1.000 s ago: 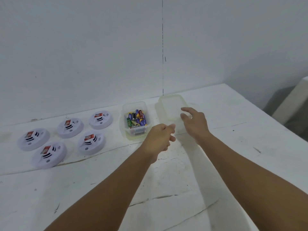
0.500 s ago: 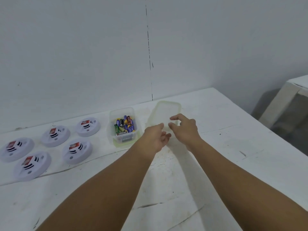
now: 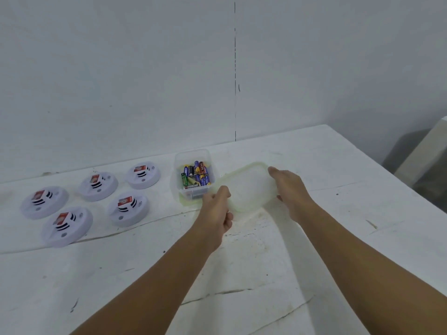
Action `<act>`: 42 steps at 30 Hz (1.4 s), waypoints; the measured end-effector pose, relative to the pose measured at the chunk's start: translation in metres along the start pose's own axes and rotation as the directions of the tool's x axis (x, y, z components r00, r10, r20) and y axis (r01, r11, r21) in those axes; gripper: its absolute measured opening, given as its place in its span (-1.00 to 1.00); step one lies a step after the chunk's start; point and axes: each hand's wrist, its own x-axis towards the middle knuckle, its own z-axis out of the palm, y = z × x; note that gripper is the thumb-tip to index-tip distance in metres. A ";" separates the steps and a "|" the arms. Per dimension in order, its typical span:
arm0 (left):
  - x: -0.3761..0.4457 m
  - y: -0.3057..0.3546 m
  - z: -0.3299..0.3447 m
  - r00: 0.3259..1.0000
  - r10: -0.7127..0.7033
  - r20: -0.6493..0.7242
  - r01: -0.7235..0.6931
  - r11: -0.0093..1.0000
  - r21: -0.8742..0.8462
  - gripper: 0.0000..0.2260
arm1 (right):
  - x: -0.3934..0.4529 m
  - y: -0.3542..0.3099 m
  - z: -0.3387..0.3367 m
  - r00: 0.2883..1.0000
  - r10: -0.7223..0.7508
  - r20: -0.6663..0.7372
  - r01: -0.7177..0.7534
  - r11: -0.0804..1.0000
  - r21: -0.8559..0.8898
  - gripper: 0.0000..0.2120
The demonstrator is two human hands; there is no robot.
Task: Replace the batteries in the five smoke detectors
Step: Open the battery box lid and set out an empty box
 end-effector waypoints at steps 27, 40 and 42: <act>-0.055 -0.016 -0.254 0.952 0.303 -0.048 -0.265 0.891 0.368 -0.71 | -0.118 0.021 0.149 0.815 0.011 0.580 -0.049 0.998 0.051 -0.45; -0.058 -0.010 -0.275 0.982 0.191 0.015 -0.189 0.954 0.231 -0.53 | -0.116 0.033 0.147 0.781 -0.071 0.620 -0.004 0.993 0.118 -0.23; -0.061 -0.009 -0.281 0.984 0.172 0.049 -0.178 0.966 0.186 -0.42 | -0.116 0.034 0.147 0.776 -0.086 0.624 -0.003 0.990 0.140 -0.24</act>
